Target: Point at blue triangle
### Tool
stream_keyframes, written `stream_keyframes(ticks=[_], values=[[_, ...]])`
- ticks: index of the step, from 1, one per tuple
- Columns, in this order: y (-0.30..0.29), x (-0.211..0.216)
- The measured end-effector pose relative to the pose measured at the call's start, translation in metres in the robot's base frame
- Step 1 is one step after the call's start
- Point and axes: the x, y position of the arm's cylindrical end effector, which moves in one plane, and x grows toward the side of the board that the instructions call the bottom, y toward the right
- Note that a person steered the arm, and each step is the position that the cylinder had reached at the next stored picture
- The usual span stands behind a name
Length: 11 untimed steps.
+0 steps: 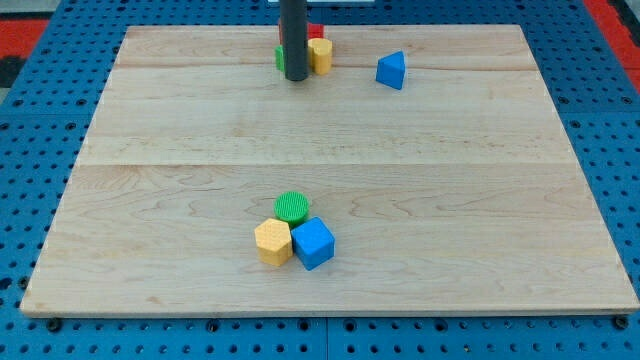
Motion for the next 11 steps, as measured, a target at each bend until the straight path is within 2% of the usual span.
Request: stream_keyframes(ticks=[2, 3, 4, 11], values=[[-0.025, 0.032], [-0.054, 0.019], [-0.055, 0.0], [-0.047, -0.021]])
